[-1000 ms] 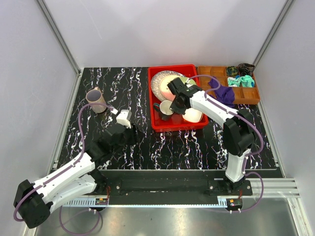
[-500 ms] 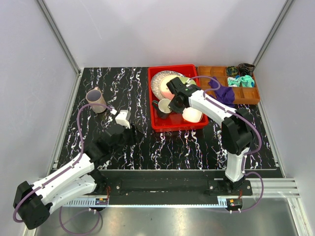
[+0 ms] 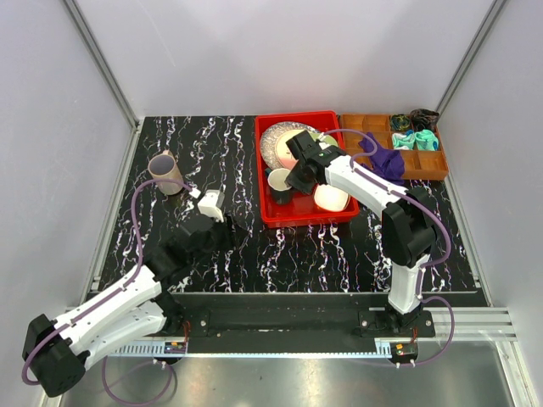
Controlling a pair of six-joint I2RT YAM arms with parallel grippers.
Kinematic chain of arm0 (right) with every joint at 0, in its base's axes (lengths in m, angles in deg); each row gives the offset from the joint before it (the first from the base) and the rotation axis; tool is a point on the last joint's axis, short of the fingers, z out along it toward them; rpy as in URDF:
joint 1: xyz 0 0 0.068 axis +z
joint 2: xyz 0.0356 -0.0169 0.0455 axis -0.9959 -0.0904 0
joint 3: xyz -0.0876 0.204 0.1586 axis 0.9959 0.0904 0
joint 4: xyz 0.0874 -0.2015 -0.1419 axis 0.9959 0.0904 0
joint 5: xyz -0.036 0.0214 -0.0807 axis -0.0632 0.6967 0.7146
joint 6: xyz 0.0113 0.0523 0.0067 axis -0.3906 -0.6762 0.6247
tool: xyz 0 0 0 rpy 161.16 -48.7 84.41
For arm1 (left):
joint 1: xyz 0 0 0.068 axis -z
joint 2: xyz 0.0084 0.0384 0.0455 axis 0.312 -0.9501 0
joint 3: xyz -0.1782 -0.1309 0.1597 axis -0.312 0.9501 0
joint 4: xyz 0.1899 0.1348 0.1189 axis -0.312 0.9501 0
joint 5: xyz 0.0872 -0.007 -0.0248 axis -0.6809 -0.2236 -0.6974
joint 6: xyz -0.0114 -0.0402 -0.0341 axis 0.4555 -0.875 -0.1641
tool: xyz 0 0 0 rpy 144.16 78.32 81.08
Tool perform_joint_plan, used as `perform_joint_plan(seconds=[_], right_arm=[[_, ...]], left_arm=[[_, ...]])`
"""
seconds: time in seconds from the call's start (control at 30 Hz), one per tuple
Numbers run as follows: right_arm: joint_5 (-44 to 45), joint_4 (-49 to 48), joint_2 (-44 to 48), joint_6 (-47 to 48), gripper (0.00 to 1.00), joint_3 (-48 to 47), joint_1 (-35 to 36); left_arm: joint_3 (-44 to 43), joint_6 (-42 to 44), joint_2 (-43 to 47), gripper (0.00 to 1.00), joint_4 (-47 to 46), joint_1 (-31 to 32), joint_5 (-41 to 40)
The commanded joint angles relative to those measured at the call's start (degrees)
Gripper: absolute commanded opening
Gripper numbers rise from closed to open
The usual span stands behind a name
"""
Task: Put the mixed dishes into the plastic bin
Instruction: Place the cup in the plastic bin.
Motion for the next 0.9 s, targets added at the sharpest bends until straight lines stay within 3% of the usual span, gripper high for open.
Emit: perform_joint_plan(seconds=[0.0, 0.73, 0.87], right_arm=[[-0.3, -2.3, 2.2, 0.7, 0.33, -0.5, 0.4], [1.0, -4.7, 13.1, 7.0, 0.44, 2.9, 0.4], [4.8, -4.7, 18.1, 9.0, 0.45, 5.9, 0.4]], left_arm=[[-1.8, -0.2, 1.5, 0.51, -1.7, 0.2, -1.1], [-4.1, -0.5, -1.1, 0.52, -1.5, 0.2, -3.6], [-8.0, 1.3, -1.8, 0.61, 1.9, -0.7, -9.0]])
